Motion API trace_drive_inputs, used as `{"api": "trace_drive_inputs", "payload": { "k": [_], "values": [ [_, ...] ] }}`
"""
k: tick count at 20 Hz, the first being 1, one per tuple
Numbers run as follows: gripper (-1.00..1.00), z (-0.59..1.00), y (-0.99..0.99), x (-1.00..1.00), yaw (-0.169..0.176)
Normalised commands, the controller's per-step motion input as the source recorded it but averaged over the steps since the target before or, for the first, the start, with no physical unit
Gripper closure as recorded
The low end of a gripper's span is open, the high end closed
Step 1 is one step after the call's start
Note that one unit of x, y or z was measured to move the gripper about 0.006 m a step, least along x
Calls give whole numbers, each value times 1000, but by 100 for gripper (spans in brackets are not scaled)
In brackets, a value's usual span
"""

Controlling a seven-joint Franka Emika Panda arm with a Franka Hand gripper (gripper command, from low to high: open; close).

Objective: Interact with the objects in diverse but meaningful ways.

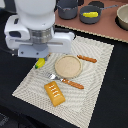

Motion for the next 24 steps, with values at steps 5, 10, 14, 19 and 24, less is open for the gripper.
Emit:
{"api": "trace_drive_inputs", "payload": {
  "k": [5,10,14,19,24],
  "values": [
    [100,-163,886,-203,0],
    [100,-148,914,-136,0],
    [100,-144,884,-9,0],
    [100,-213,738,43,0],
    [100,-295,470,266,0]
  ]
}}
